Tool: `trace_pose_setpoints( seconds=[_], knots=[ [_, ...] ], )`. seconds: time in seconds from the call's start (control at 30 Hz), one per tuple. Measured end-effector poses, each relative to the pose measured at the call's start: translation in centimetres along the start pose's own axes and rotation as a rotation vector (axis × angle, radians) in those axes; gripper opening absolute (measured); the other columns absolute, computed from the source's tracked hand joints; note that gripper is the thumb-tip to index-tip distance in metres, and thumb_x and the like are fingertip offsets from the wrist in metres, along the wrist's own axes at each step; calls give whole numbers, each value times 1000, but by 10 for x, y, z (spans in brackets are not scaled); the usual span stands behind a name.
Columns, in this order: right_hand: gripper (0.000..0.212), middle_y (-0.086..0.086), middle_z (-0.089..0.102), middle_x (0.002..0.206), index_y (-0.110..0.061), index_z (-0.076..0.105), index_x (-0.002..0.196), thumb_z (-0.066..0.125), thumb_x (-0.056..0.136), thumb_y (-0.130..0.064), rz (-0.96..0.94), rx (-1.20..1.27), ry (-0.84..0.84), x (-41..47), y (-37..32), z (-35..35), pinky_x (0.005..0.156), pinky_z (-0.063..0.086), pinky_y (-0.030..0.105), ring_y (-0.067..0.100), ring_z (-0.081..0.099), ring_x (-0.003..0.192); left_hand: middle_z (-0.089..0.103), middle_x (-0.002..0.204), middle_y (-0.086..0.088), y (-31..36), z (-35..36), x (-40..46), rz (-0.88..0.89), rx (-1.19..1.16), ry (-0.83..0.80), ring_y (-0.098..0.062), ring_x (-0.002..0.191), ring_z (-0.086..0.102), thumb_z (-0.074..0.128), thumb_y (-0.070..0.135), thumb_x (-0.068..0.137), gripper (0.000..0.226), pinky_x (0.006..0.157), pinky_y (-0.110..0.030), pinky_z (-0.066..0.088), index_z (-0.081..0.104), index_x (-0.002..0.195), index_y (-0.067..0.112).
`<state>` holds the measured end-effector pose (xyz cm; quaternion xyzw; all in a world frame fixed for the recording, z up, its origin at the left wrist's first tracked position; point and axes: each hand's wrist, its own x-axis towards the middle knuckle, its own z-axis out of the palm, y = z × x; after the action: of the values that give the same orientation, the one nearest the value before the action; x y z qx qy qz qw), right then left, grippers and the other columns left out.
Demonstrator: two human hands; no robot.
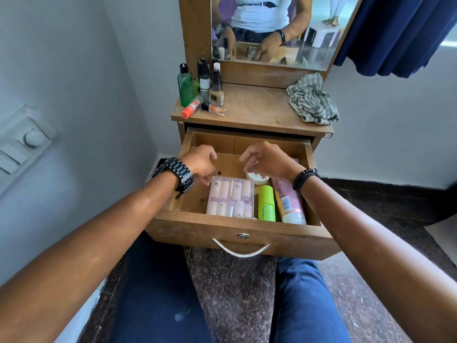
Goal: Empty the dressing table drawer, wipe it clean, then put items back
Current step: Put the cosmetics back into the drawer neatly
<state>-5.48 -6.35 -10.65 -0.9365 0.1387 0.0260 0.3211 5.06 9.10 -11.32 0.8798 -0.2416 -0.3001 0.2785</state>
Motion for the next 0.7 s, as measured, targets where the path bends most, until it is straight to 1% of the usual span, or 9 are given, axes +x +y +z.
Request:
trace_pose_setpoints(
  seconds=[0.07, 0.13, 0.2, 0.27, 0.33, 0.4, 0.47, 0.57, 0.7],
  knots=[
    [16, 11, 73, 87, -8, 68, 99, 66, 82, -5, -46, 120, 68, 5, -11, -5, 51, 47, 13, 11, 60, 65, 62, 86, -4, 6, -11, 1, 74, -19, 137, -14, 65, 66, 64, 9, 86, 32, 51, -24, 54, 51, 115, 15],
    [12, 8, 70, 80, -10, 67, 94, 64, 84, -4, -88, 220, 151, 14, -22, -6, 48, 47, 16, 5, 57, 56, 62, 84, -3, 9, -22, 1, 143, -50, 324, -15, 64, 66, 63, 13, 86, 25, 55, -30, 57, 55, 109, 16],
    [11, 2, 66, 76, -10, 67, 93, 63, 85, -4, -133, 258, 255, 24, -33, -6, 51, 48, 17, 2, 54, 54, 64, 85, -2, 9, -33, 1, 237, -64, 531, -18, 67, 64, 61, 11, 86, 20, 58, -30, 56, 60, 106, 13],
    [11, -3, 63, 75, -9, 66, 95, 61, 86, -4, -172, 252, 347, 34, -44, -6, 56, 46, 13, 2, 53, 59, 63, 92, -3, 7, -42, 2, 309, -23, 718, -16, 72, 58, 59, 8, 85, 16, 54, -22, 45, 62, 101, 11],
    [13, -9, 58, 77, -9, 65, 98, 60, 88, -4, -194, 218, 407, 41, -55, -6, 58, 42, 4, -1, 51, 64, 59, 101, -6, 3, -49, 5, 316, 10, 836, -16, 79, 56, 60, 11, 85, 17, 56, -21, 42, 61, 102, 11],
    [15, -10, 55, 81, -11, 64, 102, 58, 89, -5, -213, 191, 445, 48, -65, -5, 57, 40, 1, -2, 49, 67, 53, 106, -7, -2, -54, 10, 301, 22, 889, -18, 87, 55, 63, 15, 85, 22, 62, -23, 43, 58, 106, 12],
    [16, -5, 58, 92, -11, 64, 104, 56, 90, -7, -227, 142, 479, 55, -71, -2, 57, 39, 5, 2, 51, 74, 52, 109, -9, -5, -61, 18, 306, 1, 916, -20, 95, 53, 64, 17, 84, 27, 68, -23, 42, 54, 108, 11],
    [14, -1, 57, 102, -10, 64, 101, 56, 91, -8, -230, 79, 552, 67, -74, 4, 61, 37, 4, 7, 51, 85, 53, 114, -11, 1, -77, 31, 286, -107, 913, -22, 104, 52, 63, 21, 84, 36, 81, -26, 43, 49, 114, 7],
    [8, 3, 59, 101, -10, 63, 95, 60, 87, -7, -214, 141, 611, 81, -76, 4, 64, 36, 8, 13, 53, 86, 57, 117, -9, 19, -96, 46, 198, -208, 866, -22, 104, 56, 66, 35, 83, 51, 77, -29, 47, 43, 122, 11]
  ],
)
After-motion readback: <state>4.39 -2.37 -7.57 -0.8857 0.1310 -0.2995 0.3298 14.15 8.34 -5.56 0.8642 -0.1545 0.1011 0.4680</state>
